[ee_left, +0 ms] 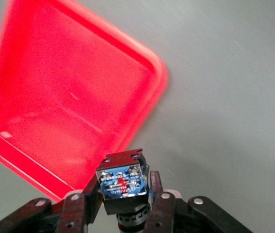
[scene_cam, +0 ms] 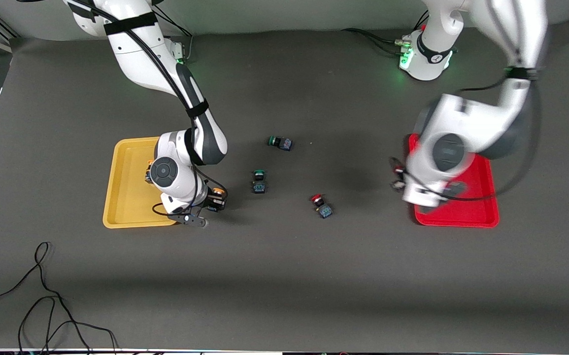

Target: Place red and yellow buttons in trays

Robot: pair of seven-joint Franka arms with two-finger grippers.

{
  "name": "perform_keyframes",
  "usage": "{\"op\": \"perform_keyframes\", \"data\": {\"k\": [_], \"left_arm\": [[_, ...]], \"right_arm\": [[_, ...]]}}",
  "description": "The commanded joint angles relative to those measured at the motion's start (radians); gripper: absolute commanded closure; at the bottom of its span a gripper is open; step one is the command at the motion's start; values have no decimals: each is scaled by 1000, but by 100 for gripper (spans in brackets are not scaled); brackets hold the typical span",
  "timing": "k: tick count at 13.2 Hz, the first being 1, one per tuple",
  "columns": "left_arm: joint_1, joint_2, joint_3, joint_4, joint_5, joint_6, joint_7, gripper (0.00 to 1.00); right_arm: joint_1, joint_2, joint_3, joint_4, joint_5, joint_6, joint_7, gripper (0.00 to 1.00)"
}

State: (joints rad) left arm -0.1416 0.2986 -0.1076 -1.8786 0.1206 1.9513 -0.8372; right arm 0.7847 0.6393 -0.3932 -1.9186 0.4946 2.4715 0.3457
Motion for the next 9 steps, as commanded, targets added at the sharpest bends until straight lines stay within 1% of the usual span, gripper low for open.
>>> {"op": "perform_keyframes", "data": {"k": [1,2,4,5,6,7,8,9], "left_arm": [[141,4,-18,-27,48,6,125,100],[187,20,-18,-27,50,15,176,100],[214,66,-17,-37,68,88,223,100],[226,76,-17,-77,92,145,224,100],[223,68,-17,-143,96,223,224,100],[220,57,-17,-210,97,300,221,100],[205,31,-17,-271,99,342,211,100],[200,-10,-20,-316,99,356,210,100]], "right_arm": [[7,-82,-24,-7,7,-95,-7,100],[7,-122,-68,-8,-4,-167,-48,100],[8,-183,-197,-16,-39,-293,-227,100],[10,-197,-267,-40,-54,-316,-331,100],[8,-204,-315,-72,-54,-312,-425,100],[7,-202,-332,-98,-53,-299,-474,100],[7,-198,-334,-114,-51,-277,-478,100],[8,-190,-332,-125,-44,-244,-479,100]]}}
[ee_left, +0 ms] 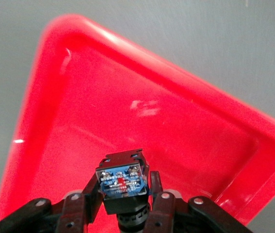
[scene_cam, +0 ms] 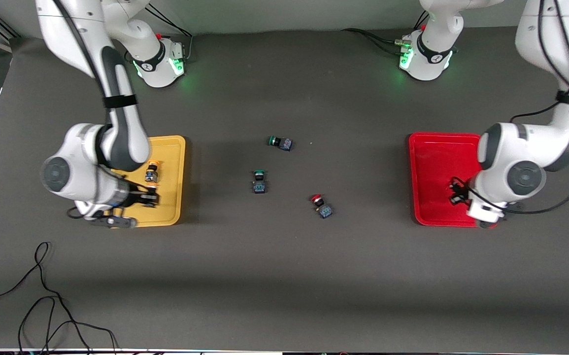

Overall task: Place red and yellow buttons in trays
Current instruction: 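Place the orange button in the yellow tray while the left gripper releases the red button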

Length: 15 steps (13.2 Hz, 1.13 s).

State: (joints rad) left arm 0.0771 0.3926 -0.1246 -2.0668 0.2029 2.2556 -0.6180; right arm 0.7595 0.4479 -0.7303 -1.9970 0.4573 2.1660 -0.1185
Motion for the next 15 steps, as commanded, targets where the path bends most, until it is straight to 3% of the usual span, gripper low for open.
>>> {"op": "perform_keyframes", "data": {"k": [1,2,3,4,5,6,8,10,11,13,15], "left_arm": [[-23,-125,-4,-172,16,79,-9,100],[-33,-145,-4,-223,16,132,-9,100],[-33,-178,-4,-275,16,184,-8,100],[-31,-201,-4,-314,16,220,4,94],[-33,-211,-4,-325,16,223,7,21],[-37,-221,-6,-325,16,213,8,0],[-39,-228,-10,-309,15,208,-3,0],[-83,-212,-12,-209,0,162,-38,0],[-120,-177,-13,-117,-2,91,-95,0],[-228,-34,-20,174,-2,-109,-242,0],[-339,145,-20,450,-17,-230,-406,0]], "right_arm": [[34,9,8,-61,-3,99,-13,100],[35,12,11,-66,-3,113,-12,57],[34,11,11,-66,4,112,-10,1],[34,2,8,-66,7,106,-10,0],[34,-14,3,-65,8,94,-10,0],[34,-41,0,-63,8,68,-6,0],[37,-122,-40,-59,0,32,-13,0],[35,-224,-79,-30,-12,-14,-13,0],[35,-265,-99,3,-52,-58,-13,0],[37,-317,-101,125,-202,-200,2,0],[35,-356,-104,232,-255,-335,7,0]]}}
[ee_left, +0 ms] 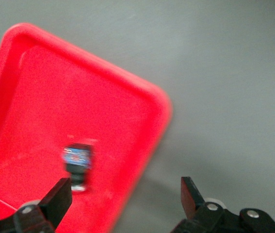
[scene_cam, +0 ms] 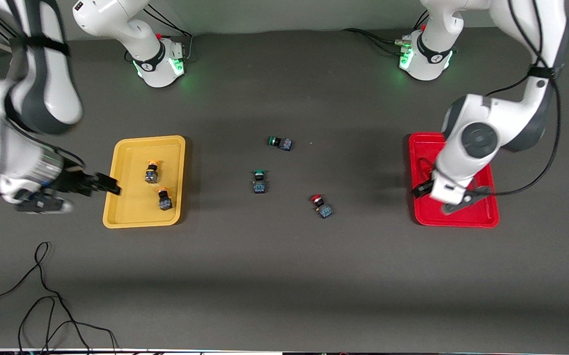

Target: Place red and yellow buttons in trays

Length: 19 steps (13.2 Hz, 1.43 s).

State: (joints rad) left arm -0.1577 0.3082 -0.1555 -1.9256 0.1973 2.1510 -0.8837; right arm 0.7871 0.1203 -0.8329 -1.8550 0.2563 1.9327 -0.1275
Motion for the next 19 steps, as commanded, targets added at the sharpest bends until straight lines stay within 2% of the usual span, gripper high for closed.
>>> {"op": "perform_keyframes", "data": {"k": [1,2,3,4,6,8,12,13,14,15,16,19], "left_arm": [[-153,309,11,408,-16,-131,-215,0],[-196,371,11,477,-18,-128,-303,0],[-236,406,11,511,-18,-119,-390,0],[-265,429,11,519,-21,-111,-465,0],[-307,471,11,534,-21,-32,-613,0],[-335,535,13,592,-18,26,-722,0],[-365,583,14,591,-4,38,-726,1],[-365,582,14,587,1,29,-710,5],[-365,582,13,576,-1,23,-678,14],[-367,580,13,567,-1,23,-663,52],[-367,574,13,567,-1,20,-658,100],[-364,557,13,577,-9,13,-624,100]], "right_arm": [[7,-37,-2,156,-87,-163,17,0],[7,-39,0,239,-113,-251,17,0],[9,-37,2,305,-115,-333,17,0],[9,-39,3,327,-115,-371,20,0],[9,-34,5,342,-115,-374,20,0],[7,-27,6,344,-114,-371,20,0],[11,-24,11,350,-115,-374,32,0],[9,-24,11,350,-114,-374,32,0],[9,-18,11,350,-115,-374,32,0],[11,-18,11,350,-115,-374,31,0],[9,-16,11,349,-115,-374,31,0],[9,-16,11,350,-115,-374,32,0]]}}
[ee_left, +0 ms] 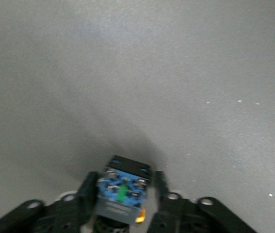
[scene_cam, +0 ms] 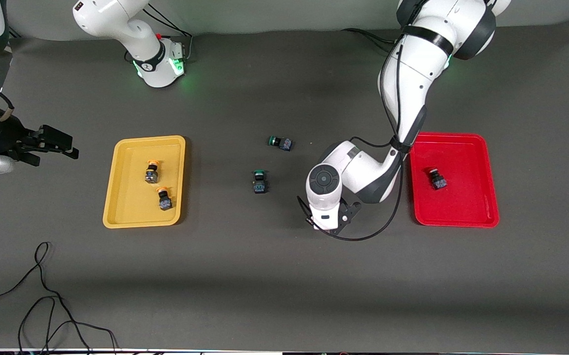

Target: Place red and yellow buttons in trays

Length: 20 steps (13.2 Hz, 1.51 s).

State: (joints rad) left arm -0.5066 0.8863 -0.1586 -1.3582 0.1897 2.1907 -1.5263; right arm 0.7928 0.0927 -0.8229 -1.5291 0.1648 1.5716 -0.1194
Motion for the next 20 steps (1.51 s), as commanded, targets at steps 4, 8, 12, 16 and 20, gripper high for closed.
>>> {"op": "perform_keyframes", "data": {"k": [4,8,12,16,20], "left_arm": [[40,-79,19,39,-7,-231,98,100],[288,-205,19,6,-9,-477,461,100],[558,-479,25,-457,52,-193,750,100],[703,-726,27,-936,82,174,845,100],[741,-762,34,-1162,105,451,845,100]], "right_arm": [[2,21,-2,23,-22,-13,21,0],[2,25,-2,24,-19,-12,15,0],[2,25,-1,33,-4,-7,84,0],[-94,9,84,41,-22,-48,69,0],[-456,-30,497,38,-102,-51,66,0]]}}
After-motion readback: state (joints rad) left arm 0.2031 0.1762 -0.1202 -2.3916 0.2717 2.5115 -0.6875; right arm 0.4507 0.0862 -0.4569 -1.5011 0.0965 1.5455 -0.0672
